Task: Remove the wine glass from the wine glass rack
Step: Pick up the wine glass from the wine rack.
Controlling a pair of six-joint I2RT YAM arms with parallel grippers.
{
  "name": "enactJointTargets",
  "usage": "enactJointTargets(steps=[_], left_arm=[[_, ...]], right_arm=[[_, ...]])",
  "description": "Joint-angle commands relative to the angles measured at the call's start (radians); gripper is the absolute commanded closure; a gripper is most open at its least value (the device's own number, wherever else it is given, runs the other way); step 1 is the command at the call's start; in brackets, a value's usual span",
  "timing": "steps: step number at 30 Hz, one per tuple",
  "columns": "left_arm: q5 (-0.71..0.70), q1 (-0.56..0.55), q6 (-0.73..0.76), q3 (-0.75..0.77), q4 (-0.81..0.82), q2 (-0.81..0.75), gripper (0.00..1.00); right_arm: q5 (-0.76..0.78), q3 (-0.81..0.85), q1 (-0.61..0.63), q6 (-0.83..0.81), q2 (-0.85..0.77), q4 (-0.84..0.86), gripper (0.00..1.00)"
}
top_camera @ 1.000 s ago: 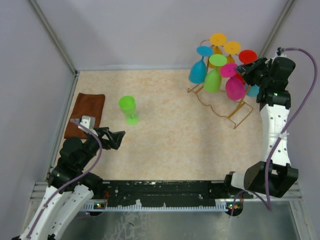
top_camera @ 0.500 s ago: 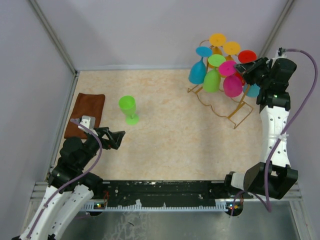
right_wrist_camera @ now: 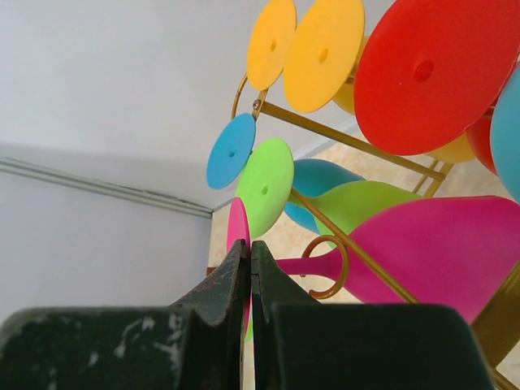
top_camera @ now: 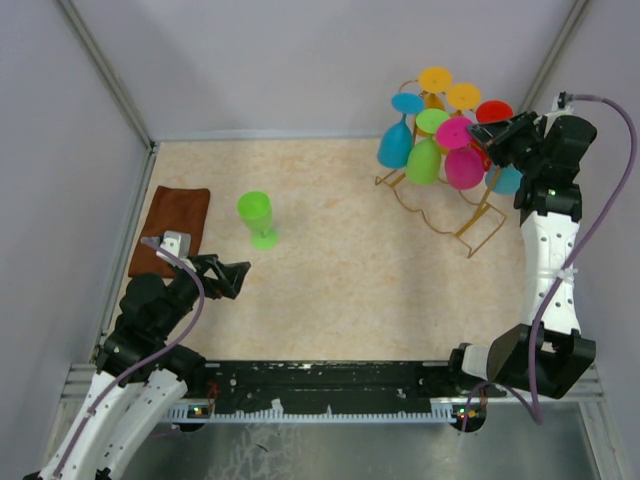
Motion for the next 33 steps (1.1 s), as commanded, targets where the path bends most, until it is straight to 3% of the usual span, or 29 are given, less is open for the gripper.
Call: enactJointTargets(steps=[1,33], left_arm=[[0.0,0.004,0.001,-0.006,0.02,0.002,0.01],[-0.005,0.003,0.0,-0.004,0.017,-0.002,0.01]], right_arm=[[-0.054,0.012,-0.001,-0.002,-0.043,0.032,1.0],[-0.039,-0.032,-0.002,-0.068,-0.056,0.014,1.0]])
